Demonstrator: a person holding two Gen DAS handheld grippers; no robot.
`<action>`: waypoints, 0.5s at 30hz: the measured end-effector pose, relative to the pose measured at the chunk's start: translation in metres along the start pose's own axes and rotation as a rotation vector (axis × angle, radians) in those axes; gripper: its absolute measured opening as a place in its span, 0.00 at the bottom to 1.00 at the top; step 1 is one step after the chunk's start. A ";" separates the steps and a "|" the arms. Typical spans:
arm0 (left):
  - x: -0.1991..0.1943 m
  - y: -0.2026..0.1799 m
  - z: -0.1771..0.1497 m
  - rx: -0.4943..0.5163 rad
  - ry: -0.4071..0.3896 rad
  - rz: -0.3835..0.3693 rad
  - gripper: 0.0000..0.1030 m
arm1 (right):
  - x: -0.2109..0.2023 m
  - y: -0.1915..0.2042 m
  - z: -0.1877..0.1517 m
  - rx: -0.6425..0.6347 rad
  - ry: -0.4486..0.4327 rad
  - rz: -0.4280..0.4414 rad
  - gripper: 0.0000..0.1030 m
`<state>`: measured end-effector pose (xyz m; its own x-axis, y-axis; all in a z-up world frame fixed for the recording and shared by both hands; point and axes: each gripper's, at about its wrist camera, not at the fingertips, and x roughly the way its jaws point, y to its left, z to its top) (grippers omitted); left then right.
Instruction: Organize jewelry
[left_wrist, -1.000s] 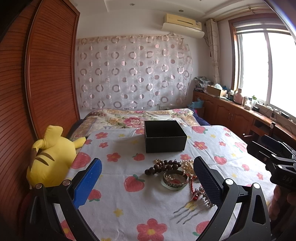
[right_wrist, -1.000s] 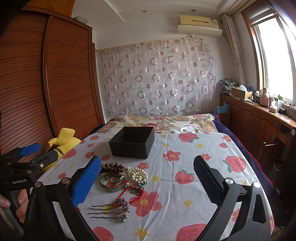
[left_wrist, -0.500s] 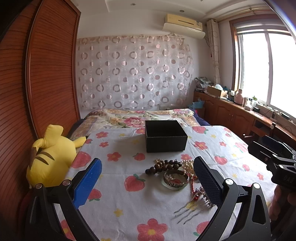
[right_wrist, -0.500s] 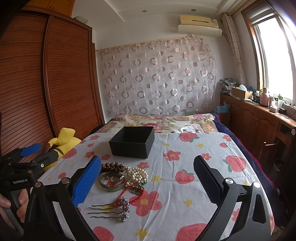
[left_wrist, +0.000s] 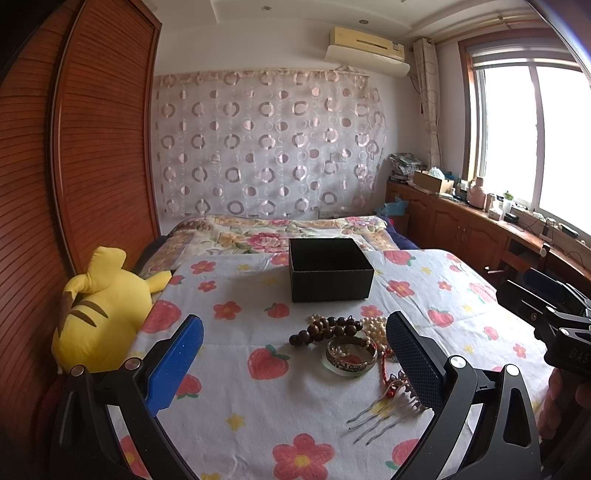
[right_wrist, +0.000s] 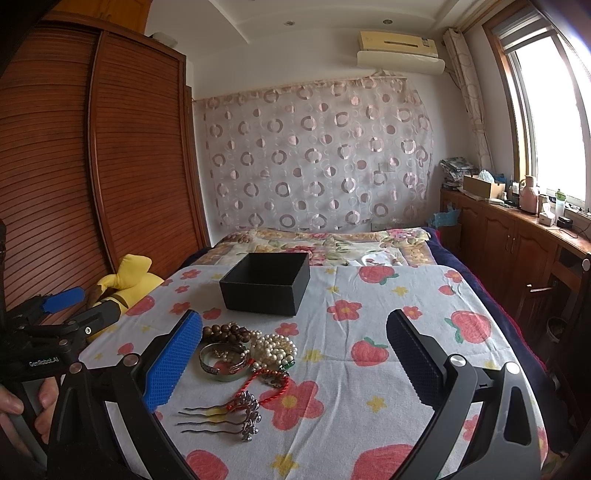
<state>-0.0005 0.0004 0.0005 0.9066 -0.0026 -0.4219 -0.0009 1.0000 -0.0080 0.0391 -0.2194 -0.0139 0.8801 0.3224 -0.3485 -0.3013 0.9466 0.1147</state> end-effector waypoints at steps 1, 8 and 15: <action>0.000 0.000 0.000 0.000 0.000 0.000 0.93 | 0.000 0.000 0.000 0.000 0.000 0.001 0.98; 0.000 0.000 0.000 -0.001 0.000 -0.001 0.93 | -0.001 0.001 0.000 0.001 0.000 0.000 0.98; 0.001 0.000 -0.001 0.000 0.007 -0.002 0.93 | 0.005 0.009 -0.001 -0.001 0.016 0.000 0.98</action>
<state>0.0002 0.0006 -0.0005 0.9034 -0.0047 -0.4287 0.0008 1.0000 -0.0094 0.0407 -0.2093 -0.0161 0.8742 0.3224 -0.3632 -0.3018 0.9465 0.1139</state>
